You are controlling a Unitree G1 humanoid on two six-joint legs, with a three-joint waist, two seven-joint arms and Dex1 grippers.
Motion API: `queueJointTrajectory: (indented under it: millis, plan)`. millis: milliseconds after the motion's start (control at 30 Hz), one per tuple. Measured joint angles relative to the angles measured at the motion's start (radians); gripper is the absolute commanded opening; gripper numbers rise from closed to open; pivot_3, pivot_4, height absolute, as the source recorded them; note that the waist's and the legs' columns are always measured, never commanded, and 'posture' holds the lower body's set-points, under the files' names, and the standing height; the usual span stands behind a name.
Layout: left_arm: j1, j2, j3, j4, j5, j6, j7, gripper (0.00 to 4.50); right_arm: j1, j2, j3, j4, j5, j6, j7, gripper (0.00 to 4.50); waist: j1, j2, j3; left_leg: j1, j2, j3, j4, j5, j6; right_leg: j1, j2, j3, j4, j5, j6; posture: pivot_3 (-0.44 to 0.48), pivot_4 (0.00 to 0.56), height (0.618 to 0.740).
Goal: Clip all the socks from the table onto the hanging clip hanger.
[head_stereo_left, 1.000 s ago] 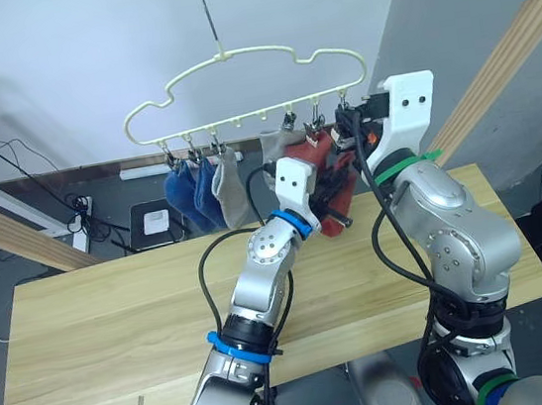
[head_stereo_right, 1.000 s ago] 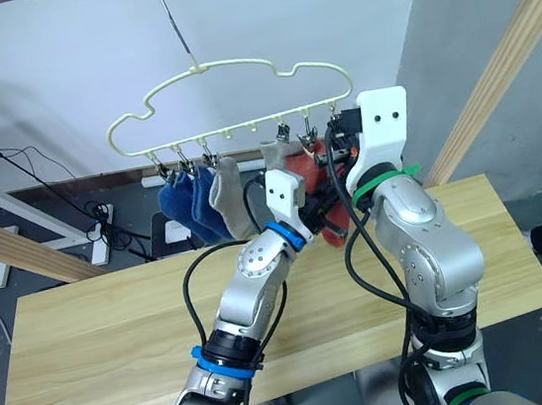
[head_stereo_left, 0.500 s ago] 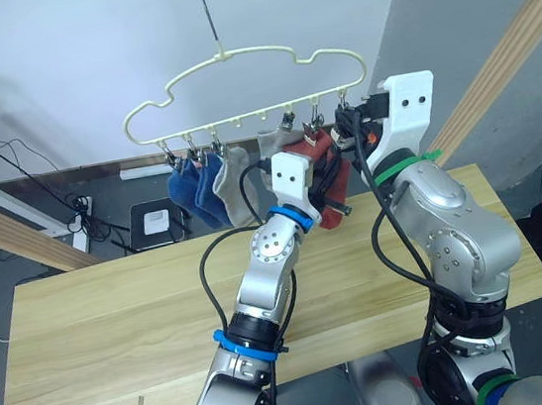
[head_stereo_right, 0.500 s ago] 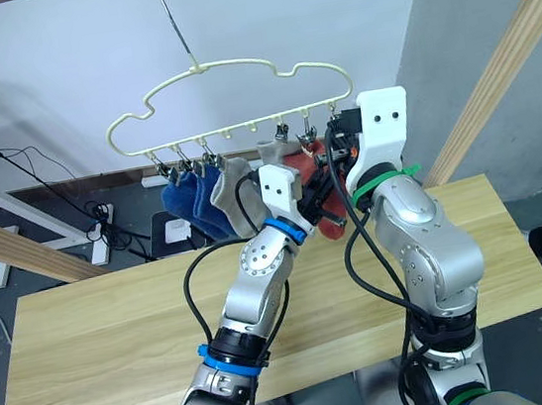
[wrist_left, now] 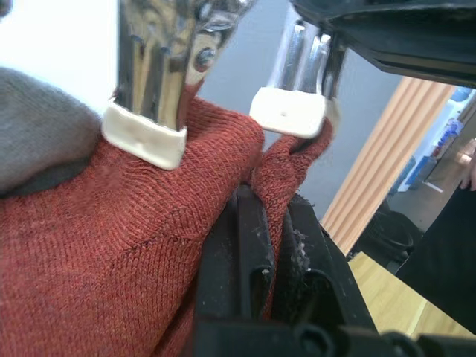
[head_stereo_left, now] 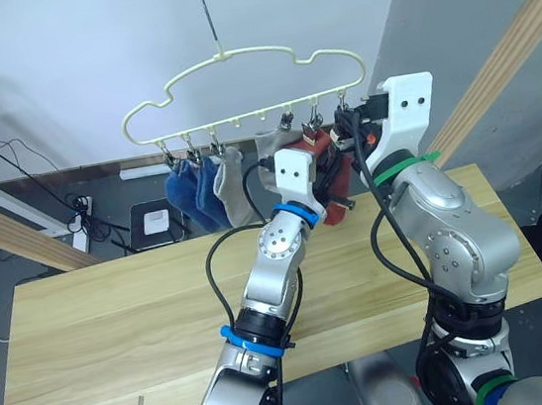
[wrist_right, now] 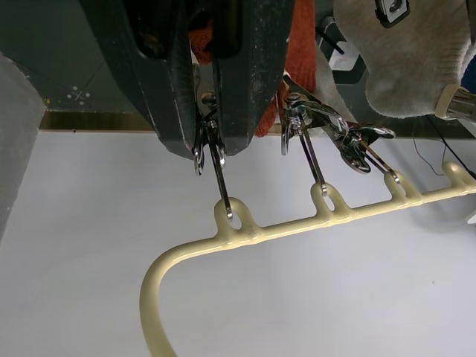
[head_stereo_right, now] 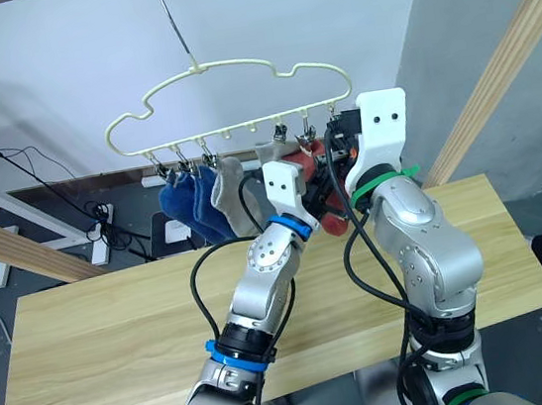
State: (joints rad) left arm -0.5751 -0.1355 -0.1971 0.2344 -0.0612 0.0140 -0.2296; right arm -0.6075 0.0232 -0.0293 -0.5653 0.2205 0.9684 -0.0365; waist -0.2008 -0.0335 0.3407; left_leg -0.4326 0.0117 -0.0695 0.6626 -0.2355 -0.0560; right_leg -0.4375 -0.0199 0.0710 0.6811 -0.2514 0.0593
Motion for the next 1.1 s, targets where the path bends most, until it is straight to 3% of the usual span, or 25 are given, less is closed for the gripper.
queueJointTrajectory:
  millis: [133,400,567,767,1100]
  plan:
    - [0.000,-0.007,0.003,0.000,0.000,0.000,0.001,0.00,0.002,0.001,0.002,-0.003,0.000,0.001,-0.007,0.01,0.000,0.000,0.000,0.000,0.000,0.000,0.000,0.000,0.000,0.000,0.000,0.000,0.000,0.000,0.000,-0.325,0.299,0.740]
    - [-0.001,-0.008,0.006,0.000,0.000,0.000,-0.002,0.00,0.010,0.010,-0.007,-0.010,0.000,0.001,-0.022,2.85,0.000,0.000,0.000,0.000,0.000,0.000,0.000,0.000,0.000,0.000,0.000,0.000,0.000,0.000,0.000,-0.325,0.298,0.740]
    - [-0.002,-0.008,0.005,0.005,-0.001,-0.005,-0.027,0.00,0.009,-0.002,-0.027,-0.027,0.013,0.001,-0.007,2.85,0.000,0.000,0.000,0.000,0.000,0.000,0.000,0.000,0.000,0.000,0.000,0.000,0.000,0.000,0.000,-0.323,0.295,0.740]
    - [0.001,0.038,-0.017,0.004,-0.001,0.013,-0.109,1.67,0.012,-0.065,-0.070,-0.073,0.073,0.001,0.053,2.90,0.000,0.000,0.000,0.000,0.000,0.000,0.000,0.000,0.000,0.000,0.000,0.000,0.000,0.000,0.000,-0.316,0.288,0.740]
    - [0.162,0.370,-0.111,-0.166,-0.027,0.047,-0.493,4.26,0.189,-0.433,-0.102,-0.140,0.195,-0.023,0.354,2.90,0.001,0.002,-0.001,0.000,0.000,0.000,0.000,0.000,0.000,0.000,0.000,0.000,0.001,0.000,0.000,-0.289,0.275,0.740]
